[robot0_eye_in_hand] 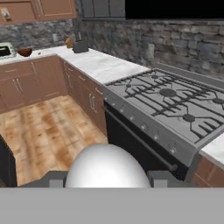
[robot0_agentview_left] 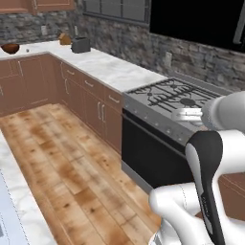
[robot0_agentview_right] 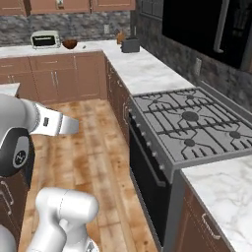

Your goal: Pick the egg and butter from the fridge and place them by the bowl for mixing.

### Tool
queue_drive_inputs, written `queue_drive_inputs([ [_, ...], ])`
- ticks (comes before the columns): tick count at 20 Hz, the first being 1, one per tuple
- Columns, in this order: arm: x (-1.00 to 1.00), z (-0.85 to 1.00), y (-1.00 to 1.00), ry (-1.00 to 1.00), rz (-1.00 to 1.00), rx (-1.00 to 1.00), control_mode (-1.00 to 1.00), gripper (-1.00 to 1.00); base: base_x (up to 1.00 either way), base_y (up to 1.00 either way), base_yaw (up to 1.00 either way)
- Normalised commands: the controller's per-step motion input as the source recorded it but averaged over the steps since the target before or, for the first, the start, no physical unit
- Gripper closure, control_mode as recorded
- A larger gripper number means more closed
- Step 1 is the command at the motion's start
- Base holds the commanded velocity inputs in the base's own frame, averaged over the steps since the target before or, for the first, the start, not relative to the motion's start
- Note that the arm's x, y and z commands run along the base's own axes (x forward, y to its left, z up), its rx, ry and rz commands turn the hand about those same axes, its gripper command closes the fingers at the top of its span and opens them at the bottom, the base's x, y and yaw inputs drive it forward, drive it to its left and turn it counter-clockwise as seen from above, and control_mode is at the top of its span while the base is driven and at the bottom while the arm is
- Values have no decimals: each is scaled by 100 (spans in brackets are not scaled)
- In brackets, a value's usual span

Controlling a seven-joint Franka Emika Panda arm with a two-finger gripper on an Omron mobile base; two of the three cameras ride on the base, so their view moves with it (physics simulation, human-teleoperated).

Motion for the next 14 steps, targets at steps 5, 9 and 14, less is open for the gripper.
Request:
queue_drive_inputs([
  [5,0,0,0,0,0,0,100,100,62,-9,12],
  [9,0,0,0,0,0,0,100,100,76,-1,9],
  [14,0,0,0,0,0,0,100,100,75,0,14],
])
